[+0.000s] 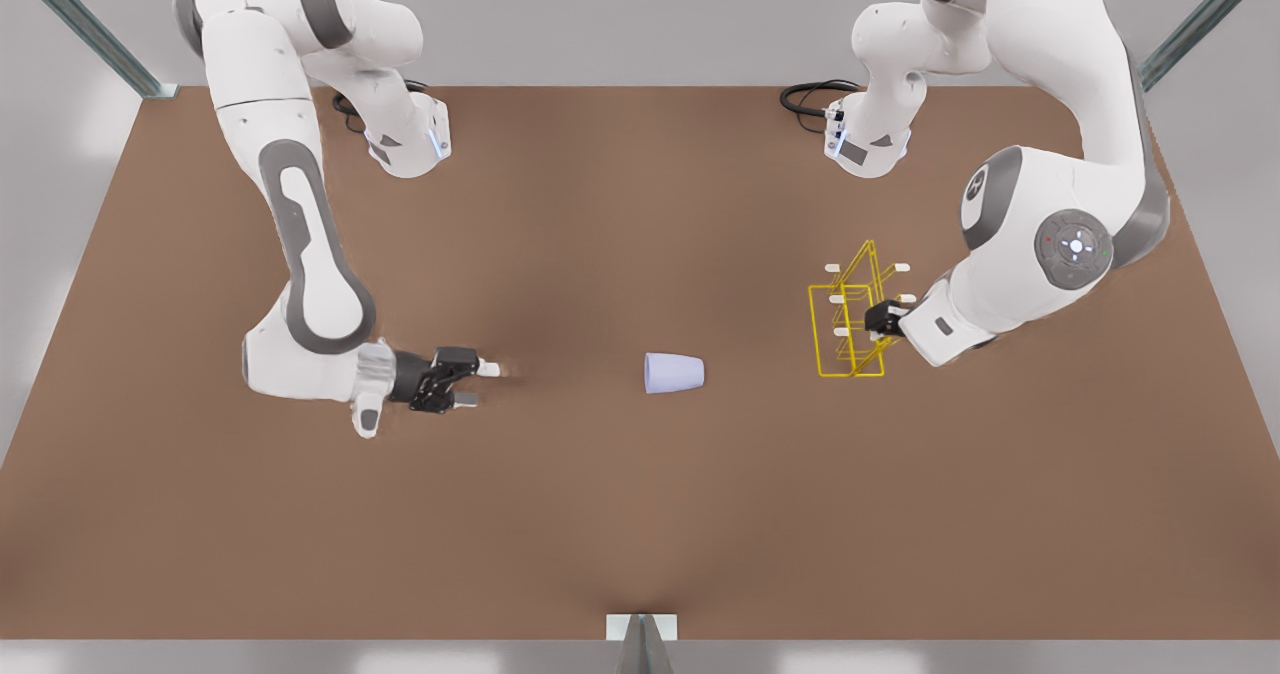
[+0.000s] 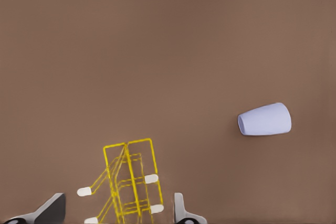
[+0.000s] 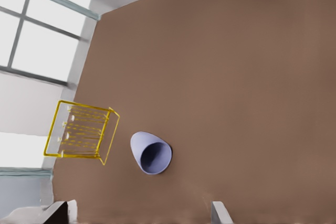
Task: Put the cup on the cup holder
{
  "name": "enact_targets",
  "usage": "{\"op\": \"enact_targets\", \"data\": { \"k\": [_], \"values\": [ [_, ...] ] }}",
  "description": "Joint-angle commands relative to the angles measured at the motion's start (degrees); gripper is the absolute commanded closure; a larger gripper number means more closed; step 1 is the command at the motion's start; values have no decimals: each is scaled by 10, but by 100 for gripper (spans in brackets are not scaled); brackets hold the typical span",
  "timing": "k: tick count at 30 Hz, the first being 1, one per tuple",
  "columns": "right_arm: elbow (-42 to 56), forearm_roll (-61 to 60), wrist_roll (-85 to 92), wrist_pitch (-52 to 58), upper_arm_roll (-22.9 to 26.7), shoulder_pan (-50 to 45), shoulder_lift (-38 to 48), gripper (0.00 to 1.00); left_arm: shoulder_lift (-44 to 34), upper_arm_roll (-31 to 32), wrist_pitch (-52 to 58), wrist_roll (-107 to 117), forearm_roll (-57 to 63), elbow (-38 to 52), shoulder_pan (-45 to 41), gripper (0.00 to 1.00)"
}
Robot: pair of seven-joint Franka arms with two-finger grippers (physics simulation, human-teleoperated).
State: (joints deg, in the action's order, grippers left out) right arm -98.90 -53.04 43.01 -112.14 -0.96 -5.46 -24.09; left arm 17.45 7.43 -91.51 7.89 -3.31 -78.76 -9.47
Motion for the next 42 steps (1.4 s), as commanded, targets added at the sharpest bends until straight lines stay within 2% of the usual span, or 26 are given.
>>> {"op": "enact_targets", "data": {
  "k": [1, 2, 3, 4, 7, 9, 11, 13, 17, 22, 35, 42],
  "values": [
    [15, 345, -286, 123, 27, 10, 46, 0, 9, 26, -84, 758, -11, 0, -28, 0],
    [14, 441, -369, 120, 20, 6, 90, 0, 21, 26, -117, 876, -7, 0, -58, 0],
    [21, 556, -377, 122, 26, 1, 119, 0, 34, 26, -135, 1035, 0, 1, -75, 0],
    [32, 593, -373, 126, 39, 4, 135, 0, 44, 26, -148, 1151, 13, 2, -85, 0],
    [70, 587, -374, 200, 46, 24, 146, 0, 85, 26, -180, 1392, 62, 5, -121, 0],
    [128, 517, -373, 258, 46, 32, 132, 0, 96, 26, -197, 1506, 73, 1, -126, 0],
    [158, 525, -374, 259, 37, 24, 134, 0, 117, 25, -212, 1621, 73, -2, -131, 0],
    [194, 519, -377, 263, 48, 36, 128, 0, 129, 21, -220, 1682, 68, -2, -131, 0],
    [214, 513, -377, 236, 48, 30, 120, 0, 147, 14, -277, 1682, 47, -42, -128, 0],
    [239, 521, -377, 245, 61, 39, 127, 0, 115, 14, -406, 1619, 49, -184, -129, 0],
    [238, 519, -377, 227, 67, 36, 119, 0, 151, 21, -458, 1557, 57, -183, -182, 0],
    [238, 521, -377, 226, 67, 36, 119, 0, 168, 20, -454, 1447, 59, -183, -214, 0]
  ]
}}
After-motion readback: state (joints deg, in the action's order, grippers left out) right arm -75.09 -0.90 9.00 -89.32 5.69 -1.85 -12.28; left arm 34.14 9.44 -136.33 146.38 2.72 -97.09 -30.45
